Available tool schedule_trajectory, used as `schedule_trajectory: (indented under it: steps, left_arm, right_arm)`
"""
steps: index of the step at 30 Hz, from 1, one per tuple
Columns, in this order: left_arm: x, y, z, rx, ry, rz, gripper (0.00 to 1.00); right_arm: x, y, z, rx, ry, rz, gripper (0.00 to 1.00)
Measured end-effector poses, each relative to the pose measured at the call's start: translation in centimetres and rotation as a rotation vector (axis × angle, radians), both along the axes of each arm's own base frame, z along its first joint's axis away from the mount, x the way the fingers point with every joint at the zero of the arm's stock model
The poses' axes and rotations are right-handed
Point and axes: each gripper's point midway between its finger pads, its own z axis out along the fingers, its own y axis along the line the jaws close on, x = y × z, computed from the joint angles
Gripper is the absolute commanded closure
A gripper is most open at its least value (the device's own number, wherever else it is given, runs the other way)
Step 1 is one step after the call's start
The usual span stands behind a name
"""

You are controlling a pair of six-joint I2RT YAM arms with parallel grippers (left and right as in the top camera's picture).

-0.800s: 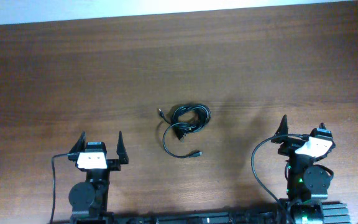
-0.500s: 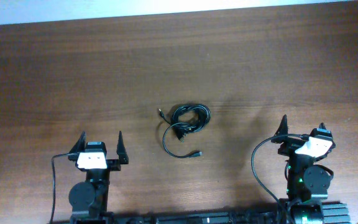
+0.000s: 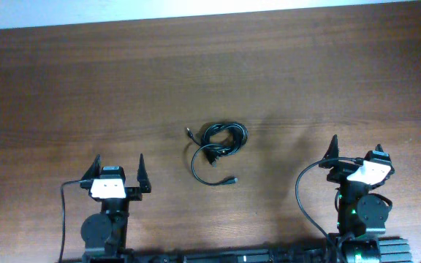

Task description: Untangle cables

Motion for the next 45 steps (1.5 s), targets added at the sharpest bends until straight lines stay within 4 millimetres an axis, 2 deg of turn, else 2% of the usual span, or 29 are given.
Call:
schedule_trajectory:
  steps: [12, 18, 20, 25, 27, 29, 31, 33, 34, 35, 38, 39, 41, 42, 45]
  left_arm:
    - [0.0, 0.0, 0.2, -0.001, -0.008, 0.0, 0.01]
    - [0.1, 0.0, 2.5, -0.004, -0.104, -0.003, 0.01]
    - [0.0, -0.7, 2.8, -0.005, -0.118, -0.04, 0.01]
    - [-0.4, -1.9, 6.6, -0.089, -0.265, -0.114, 0.01]
    - [-0.1, -1.9, 6.3, -0.108, -0.246, -0.117, 0.01]
    - [1.0, -2.0, 5.9, -0.116, -0.165, -0.113, 0.01]
    - [2.4, -2.2, 8.6, -0.118, -0.132, -0.121, 0.01]
    - [4.6, -3.2, 11.4, -0.122, -0.095, -0.176, 0.01]
    - [5.7, -3.8, 11.5, -0.125, -0.058, -0.207, 0.01]
    - [7.6, -4.8, 11.8, -0.134, 0.009, -0.259, 0.01]
    - [12.3, -7.1, 9.8, -0.179, 0.26, -0.357, 0.01]
    - [13.3, -8.5, 8.8, -0.193, 0.374, -0.39, 0.01]
    - [14.9, -11.8, 8.7, -0.136, 0.49, -0.481, 0.01]
    - [15.7, -14.2, 9.0, -0.078, 0.505, -0.546, 0.01]
    - [16.9, -17.6, 9.0, -0.013, 0.449, -0.63, 0.01]
  right_arm:
    - [0.0, 0.0, 0.0, 0.0, 0.0, 0.0, 0.01]
    - [0.0, 0.0, 0.0, 0.0, 0.0, 0.0, 0.01]
    - [0.0, 0.0, 0.0, -0.001, 0.0, 0.0, 0.01]
    - [0.0, 0.0, 0.0, 0.0, 0.0, 0.001, 0.01]
    - [0.0, 0.0, 0.0, 0.0, 0.0, 0.0, 0.02]
    - [0.0, 0.1, 0.0, 0.0, 0.0, 0.003, 0.01]
    - [0.0, 0.1, -0.1, 0.0, 0.002, 0.006, 0.01]
    - [0.1, 0.1, -0.1, 0.0, 0.005, 0.007, 0.01]
    - [0.1, 0.1, 0.0, 0.0, 0.003, 0.008, 0.01]
    - [0.1, 0.1, -0.1, 0.001, 0.005, 0.007, 0.01]
    - [0.0, 0.1, -0.1, 0.0, 0.004, 0.007, 0.01]
    - [0.0, 0.1, -0.1, 0.001, 0.004, 0.007, 0.01]
    - [0.1, 0.1, -0.2, 0.001, 0.007, 0.007, 0.01]
    - [0.1, 0.1, -0.1, 0.001, 0.006, 0.007, 0.01]
    - [0.1, 0.1, -0.1, 0.0, 0.006, 0.007, 0.01]
